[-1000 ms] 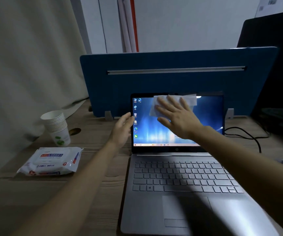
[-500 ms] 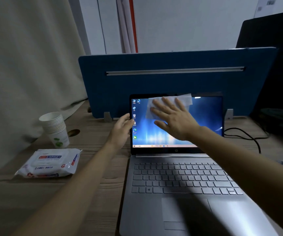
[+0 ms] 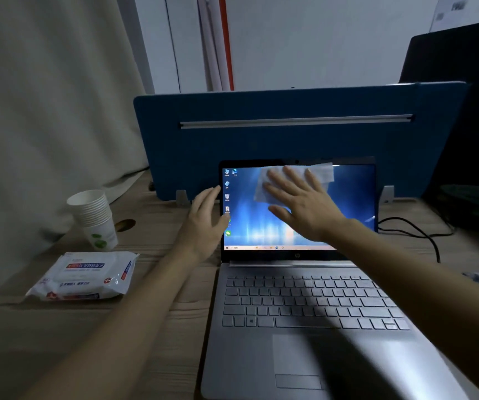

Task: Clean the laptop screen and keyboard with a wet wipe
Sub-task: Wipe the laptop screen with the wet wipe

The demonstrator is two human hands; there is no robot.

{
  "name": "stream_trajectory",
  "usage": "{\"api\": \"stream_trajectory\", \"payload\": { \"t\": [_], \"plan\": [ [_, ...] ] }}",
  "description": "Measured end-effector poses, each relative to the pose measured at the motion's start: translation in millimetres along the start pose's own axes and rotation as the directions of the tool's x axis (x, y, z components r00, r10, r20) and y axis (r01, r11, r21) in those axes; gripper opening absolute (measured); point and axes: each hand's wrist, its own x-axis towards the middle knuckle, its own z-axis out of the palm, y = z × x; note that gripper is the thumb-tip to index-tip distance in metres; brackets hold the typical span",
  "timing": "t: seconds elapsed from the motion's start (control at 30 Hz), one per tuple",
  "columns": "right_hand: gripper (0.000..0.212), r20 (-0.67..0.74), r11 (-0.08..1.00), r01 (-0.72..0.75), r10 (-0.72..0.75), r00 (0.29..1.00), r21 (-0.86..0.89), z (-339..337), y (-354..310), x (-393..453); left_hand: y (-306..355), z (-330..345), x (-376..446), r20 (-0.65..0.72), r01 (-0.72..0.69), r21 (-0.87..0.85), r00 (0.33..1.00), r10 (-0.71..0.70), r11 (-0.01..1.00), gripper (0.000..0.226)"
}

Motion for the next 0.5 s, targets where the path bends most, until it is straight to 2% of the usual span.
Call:
{"api": "stream_trajectory", "payload": {
  "t": [0.07,0.13,0.2,0.33,0.5],
  "plan": [
    [0.060,0.014,1.000,0.027,-0.027,1.000,-0.005,5.1,-6.9,-5.7,0.9,-0.5,-5.5,0.020,-0.076,0.217,0.997,0.074,0.973,0.062],
    [0.061,0.056,0.996,0.090,-0.088,0.995,-0.019,16.7,-15.1,-21.7,-0.5,-0.2,-10.8,0.047,-0.139,0.446,0.990,0.132,0.884,0.065],
    [0.062,0.109,0.989,0.141,-0.135,0.985,-0.045,27.7,-19.6,-38.0,-3.3,0.6,-15.0,0.095,-0.178,0.578,0.984,0.151,0.796,0.069],
    [0.061,0.114,0.988,0.147,-0.142,0.983,-0.043,25.5,-11.9,-39.0,-9.9,2.4,-18.6,0.126,-0.201,0.670,0.979,0.157,0.715,0.072],
    [0.068,0.034,1.000,0.013,-0.013,0.999,0.009,3.3,-4.1,-5.9,-11.8,4.1,-19.3,0.128,-0.203,0.704,0.979,0.159,0.681,0.074]
  ]
}}
